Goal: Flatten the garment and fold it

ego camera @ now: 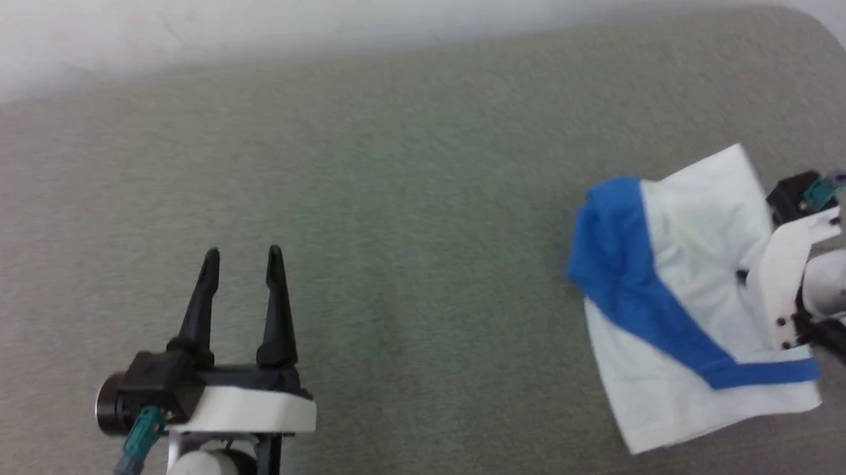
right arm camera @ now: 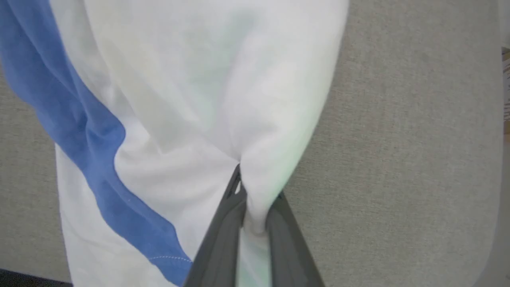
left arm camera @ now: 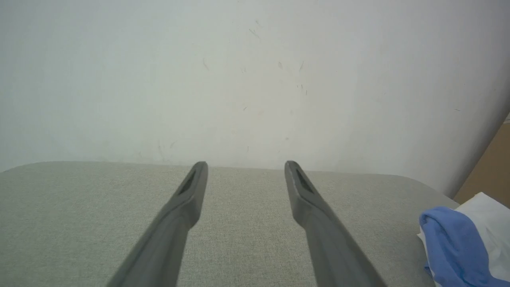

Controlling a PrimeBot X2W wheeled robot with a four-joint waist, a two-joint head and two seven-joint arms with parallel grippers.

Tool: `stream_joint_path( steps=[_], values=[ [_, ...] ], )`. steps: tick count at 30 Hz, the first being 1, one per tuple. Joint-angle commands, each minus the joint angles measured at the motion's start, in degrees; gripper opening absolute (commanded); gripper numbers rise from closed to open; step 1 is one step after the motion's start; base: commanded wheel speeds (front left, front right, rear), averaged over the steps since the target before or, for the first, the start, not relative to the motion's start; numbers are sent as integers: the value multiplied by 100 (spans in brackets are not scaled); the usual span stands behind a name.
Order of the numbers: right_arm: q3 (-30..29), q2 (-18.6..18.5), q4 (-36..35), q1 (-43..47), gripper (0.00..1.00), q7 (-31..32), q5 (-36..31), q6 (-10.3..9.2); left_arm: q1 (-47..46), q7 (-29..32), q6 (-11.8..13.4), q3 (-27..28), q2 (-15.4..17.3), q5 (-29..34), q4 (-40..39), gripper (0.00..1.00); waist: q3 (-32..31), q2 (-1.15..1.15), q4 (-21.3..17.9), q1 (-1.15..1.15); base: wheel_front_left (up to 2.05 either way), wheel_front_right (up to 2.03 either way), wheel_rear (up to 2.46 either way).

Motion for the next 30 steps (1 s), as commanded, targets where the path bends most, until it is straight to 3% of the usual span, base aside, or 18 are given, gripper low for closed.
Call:
stream_joint_path(
  steps=[1, 8, 19, 20, 21, 30],
  values=[
    [-45, -124, 143, -204, 0, -52, -101, -11, -212, -26, -90, -34, -6, 102, -7, 100, 891, 0, -873, 0, 0, 0, 0],
    [-527, -359, 931, -818, 0, -756, -650, -11, -832, -26, -298, -71, 113, 402, 41, 100, 1695, 0, -1297, 0, 0, 0, 0],
    [-1767, -427, 2215, -1734, 0, -2590, -1736, -11, -1545, -26, -451, -264, 134, 575, 52, 100, 2368, 0, -1012, 0, 0, 0, 0],
    [-1889, -394, 2319, -1785, 44, -2725, -1870, -11, -1557, -26, -452, -263, 129, 575, 54, 100, 2380, 0, -981, 0, 0, 0, 0],
    [-2003, -355, 2405, -1828, 100, -2876, -2004, -11, -1561, -26, -449, -254, 124, 569, 60, 100, 2379, 0, -954, 0, 0, 0, 0],
    [-2707, -208, 2705, -1756, 100, -4165, -3106, -11, -1388, -26, -429, -103, 80, 468, 178, 100, 2008, 0, -796, 0, 0, 0, 0]
  ],
)
